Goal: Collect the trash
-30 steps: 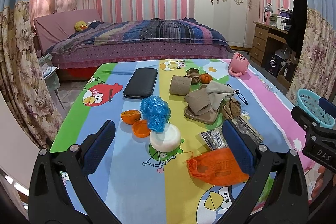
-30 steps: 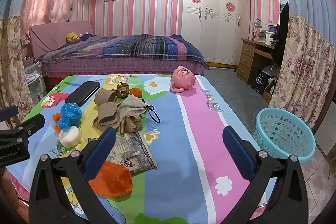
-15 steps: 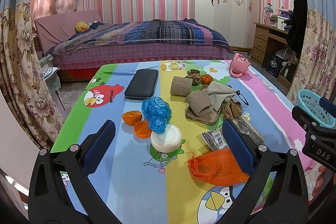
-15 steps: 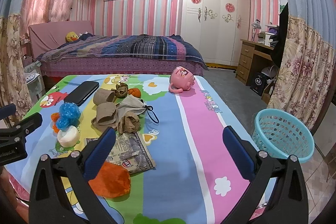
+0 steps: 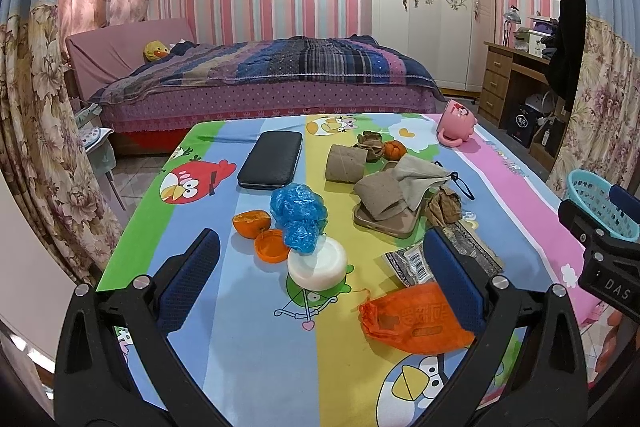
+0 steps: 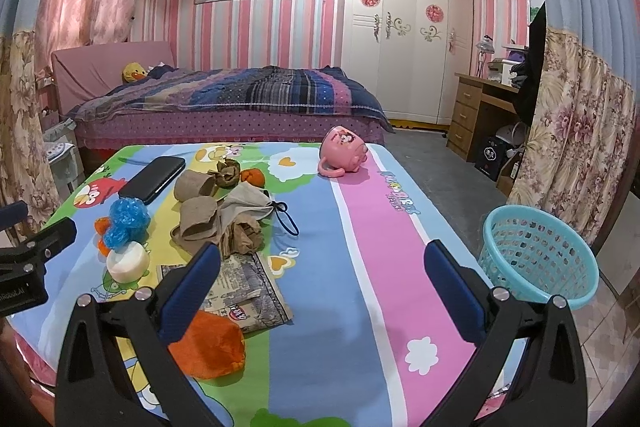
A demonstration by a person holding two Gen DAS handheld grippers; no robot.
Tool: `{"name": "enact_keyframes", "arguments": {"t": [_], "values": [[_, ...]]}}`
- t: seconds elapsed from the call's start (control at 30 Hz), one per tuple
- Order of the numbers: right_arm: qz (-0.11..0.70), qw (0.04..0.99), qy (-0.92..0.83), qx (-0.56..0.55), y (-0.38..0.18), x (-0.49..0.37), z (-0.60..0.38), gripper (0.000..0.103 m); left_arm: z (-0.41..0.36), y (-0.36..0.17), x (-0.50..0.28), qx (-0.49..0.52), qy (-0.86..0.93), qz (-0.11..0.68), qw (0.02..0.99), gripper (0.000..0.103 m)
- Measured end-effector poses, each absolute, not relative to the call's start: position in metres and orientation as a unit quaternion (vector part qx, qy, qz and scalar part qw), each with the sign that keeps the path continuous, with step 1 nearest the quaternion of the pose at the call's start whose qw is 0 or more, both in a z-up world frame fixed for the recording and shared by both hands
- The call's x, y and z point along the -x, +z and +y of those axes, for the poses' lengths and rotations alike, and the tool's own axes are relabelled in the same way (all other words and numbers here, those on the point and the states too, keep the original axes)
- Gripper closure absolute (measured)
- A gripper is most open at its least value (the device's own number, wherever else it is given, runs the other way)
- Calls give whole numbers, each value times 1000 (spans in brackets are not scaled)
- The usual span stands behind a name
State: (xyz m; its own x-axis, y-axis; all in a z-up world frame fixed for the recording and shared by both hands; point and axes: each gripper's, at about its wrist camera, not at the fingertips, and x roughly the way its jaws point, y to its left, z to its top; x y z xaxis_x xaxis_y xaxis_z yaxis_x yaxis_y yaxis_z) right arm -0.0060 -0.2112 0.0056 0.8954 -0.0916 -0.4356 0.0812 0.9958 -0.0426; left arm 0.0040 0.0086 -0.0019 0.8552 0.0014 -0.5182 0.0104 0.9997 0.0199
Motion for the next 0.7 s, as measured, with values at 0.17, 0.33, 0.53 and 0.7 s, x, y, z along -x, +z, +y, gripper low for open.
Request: {"name": "enact_keyframes", "arguments": {"t": [0.17,0.33,0.53,0.7], "values": [[223,974,-47,12,6,6,-211,4,9,-2,-4,-11,-1,270,963,5],[222,974,-49,15,6,6,-211,4,9,-2,-4,-10,-2,269,963,5],[222,974,-48,14,6,6,-211,4,9,-2,-4,-10,-1,269,963,5],[223,974,-48,14,6,6,-211,4,10,-2,-4,-11,-1,271,963,5]]}}
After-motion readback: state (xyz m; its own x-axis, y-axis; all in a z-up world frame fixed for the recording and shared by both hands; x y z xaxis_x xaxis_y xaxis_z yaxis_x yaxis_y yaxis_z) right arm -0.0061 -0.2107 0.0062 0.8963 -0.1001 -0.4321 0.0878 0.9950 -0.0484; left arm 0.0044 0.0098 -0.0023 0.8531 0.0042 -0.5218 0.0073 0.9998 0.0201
